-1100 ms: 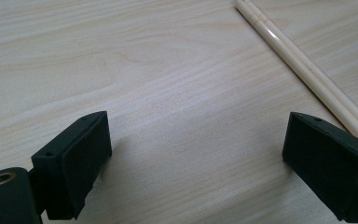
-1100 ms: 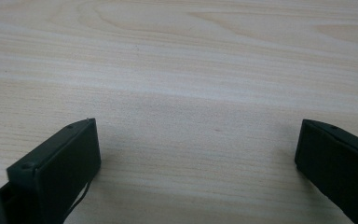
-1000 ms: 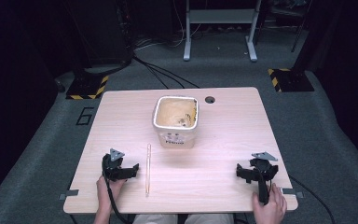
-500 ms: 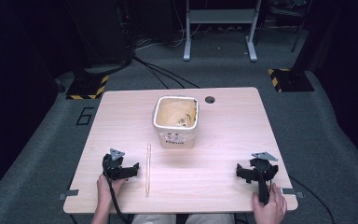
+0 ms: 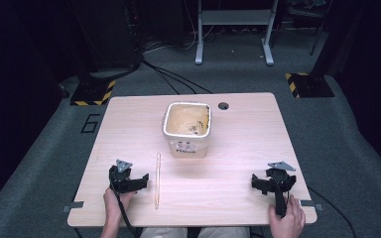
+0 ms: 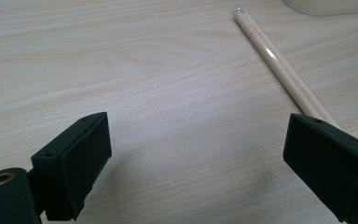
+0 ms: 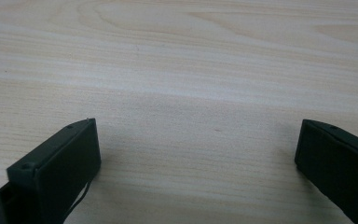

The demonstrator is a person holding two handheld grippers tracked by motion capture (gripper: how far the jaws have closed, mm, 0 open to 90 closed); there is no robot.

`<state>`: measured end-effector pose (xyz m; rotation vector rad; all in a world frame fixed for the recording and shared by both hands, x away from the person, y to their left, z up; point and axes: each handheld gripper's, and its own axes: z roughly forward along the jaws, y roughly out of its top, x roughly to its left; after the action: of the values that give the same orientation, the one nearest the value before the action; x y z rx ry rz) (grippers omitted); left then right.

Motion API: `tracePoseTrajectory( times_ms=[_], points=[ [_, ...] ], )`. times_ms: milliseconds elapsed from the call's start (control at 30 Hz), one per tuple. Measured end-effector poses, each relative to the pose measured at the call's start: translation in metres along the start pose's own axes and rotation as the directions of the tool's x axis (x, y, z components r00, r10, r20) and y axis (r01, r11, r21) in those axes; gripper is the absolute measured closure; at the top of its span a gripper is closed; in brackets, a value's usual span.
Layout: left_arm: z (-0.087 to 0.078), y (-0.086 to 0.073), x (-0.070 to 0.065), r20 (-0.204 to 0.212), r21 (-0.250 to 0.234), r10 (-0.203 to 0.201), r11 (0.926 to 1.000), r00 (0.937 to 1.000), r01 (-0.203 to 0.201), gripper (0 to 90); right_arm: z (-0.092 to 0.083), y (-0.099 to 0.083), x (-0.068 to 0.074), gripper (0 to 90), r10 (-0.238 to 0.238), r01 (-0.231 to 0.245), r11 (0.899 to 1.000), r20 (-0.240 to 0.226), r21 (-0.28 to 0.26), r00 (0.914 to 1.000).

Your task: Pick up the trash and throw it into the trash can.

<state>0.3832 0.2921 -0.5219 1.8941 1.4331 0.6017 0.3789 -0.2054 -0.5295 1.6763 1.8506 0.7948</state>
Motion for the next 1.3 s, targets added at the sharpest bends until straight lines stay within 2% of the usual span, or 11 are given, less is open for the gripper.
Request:
tracePoseTrajectory(
  times_ms=[333, 700, 767, 833, 867, 900, 967, 1100, 1233, 1267, 1300],
  points=[
    [0.004, 0.004, -0.02, 0.049, 0.01, 0.018, 0.9998, 0.9986, -0.019, 9.3, 0.0, 0.0, 0.0, 0.0, 0.0, 0.0, 1.0, 0.0, 0.0, 1.0],
    [0.013, 0.011, -0.037, 0.084, 0.036, 0.071, 0.9966, 0.9939, -0.074, 14.1, 0.0, 0.0, 0.0, 0.0, 0.0, 0.0, 1.0, 0.0, 0.0, 1.0],
    [0.014, 0.012, -0.038, 0.086, 0.038, 0.079, 0.9959, 0.9932, -0.082, 19.8, 0.0, 0.0, 0.0, 0.0, 0.0, 0.0, 1.0, 0.0, 0.0, 1.0],
    [0.015, 0.011, -0.039, 0.079, 0.044, 0.078, 0.9957, 0.9939, -0.082, 30.6, 0.0, 0.0, 0.0, 0.0, 0.002, -0.002, 1.0, 0.0, 0.001, 1.0],
    [0.014, 0.01, -0.039, 0.075, 0.042, 0.084, 0.9953, 0.9937, -0.087, 30.6, 0.0, 0.0, 0.0, 0.0, 0.002, -0.002, 1.0, 0.0, 0.001, 1.0],
    [0.014, 0.01, -0.039, 0.069, 0.043, 0.092, 0.9945, 0.9934, -0.096, 36.9, 0.0, 0.0, 0.0, 0.0, 0.0, 0.0, 1.0, 0.0, 0.0, 1.0],
    [0.013, 0.01, -0.037, 0.071, 0.041, 0.089, 0.9949, 0.9935, -0.092, 44.0, 0.0, 0.0, 0.0, 0.0, 0.0, 0.0, 1.0, 0.0, 0.0, 1.0],
    [0.01, 0.01, -0.033, 0.073, 0.043, 0.087, 0.995, 0.9935, -0.09, 52.4, 0.0, 0.0, 0.0, 0.0, 0.0, 0.0, 1.0, 0.0, 0.0, 1.0],
    [0.008, 0.009, -0.03, 0.074, 0.044, 0.085, 0.9952, 0.9937, -0.088, 66.9, 0.0, 0.0, 0.0, 0.0, 0.0, 0.0, 1.0, 0.0, 0.0, 1.0],
    [0.008, 0.009, -0.029, 0.075, 0.039, 0.084, 0.9955, 0.9936, -0.087, 66.9, 0.0, 0.0, 0.0, 0.0, 0.0, 0.0, 1.0, 0.0, 0.0, 1.0],
    [0.007, 0.008, -0.028, 0.073, 0.036, 0.084, 0.9956, 0.9938, -0.087, 73.8, 0.0, 0.0, 0.0, 0.0, 0.002, -0.002, 1.0, 0.0, 0.001, 1.0]
  ],
)
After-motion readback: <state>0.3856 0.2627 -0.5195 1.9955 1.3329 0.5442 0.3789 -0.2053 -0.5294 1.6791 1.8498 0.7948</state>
